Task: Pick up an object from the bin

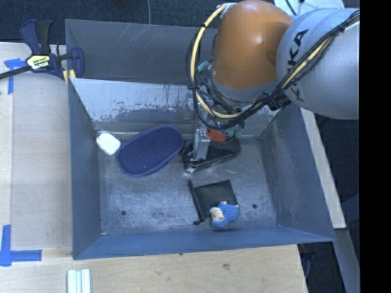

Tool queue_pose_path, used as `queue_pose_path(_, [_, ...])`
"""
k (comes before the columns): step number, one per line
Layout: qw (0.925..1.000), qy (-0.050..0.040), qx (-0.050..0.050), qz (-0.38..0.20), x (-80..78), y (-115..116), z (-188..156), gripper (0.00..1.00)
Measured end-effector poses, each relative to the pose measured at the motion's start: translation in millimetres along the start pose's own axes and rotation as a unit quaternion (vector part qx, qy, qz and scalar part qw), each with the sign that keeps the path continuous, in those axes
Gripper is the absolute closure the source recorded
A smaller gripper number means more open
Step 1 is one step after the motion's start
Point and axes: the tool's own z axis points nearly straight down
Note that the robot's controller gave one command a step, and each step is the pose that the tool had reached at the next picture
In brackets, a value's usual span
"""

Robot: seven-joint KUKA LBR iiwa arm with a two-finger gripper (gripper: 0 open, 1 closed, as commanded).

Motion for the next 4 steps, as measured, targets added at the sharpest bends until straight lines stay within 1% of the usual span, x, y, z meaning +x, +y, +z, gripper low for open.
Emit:
queue_pose_path(1, [0.9931, -0.0050, 0.000, -0.117, -17.4, 63, 153, 0.00])
queue_pose_path(2, [0.9629, -0.0062, 0.000, -0.270, -10.4, 107, 120, 0.00])
queue_pose_path(3, [0.9425, -0.0019, 0.000, -0.334, 55.7, 133, 122, 0.00])
queue_pose_path(4, [0.9634, -0.0062, -0.001, -0.268, -14.4, 60, 152, 0.00])
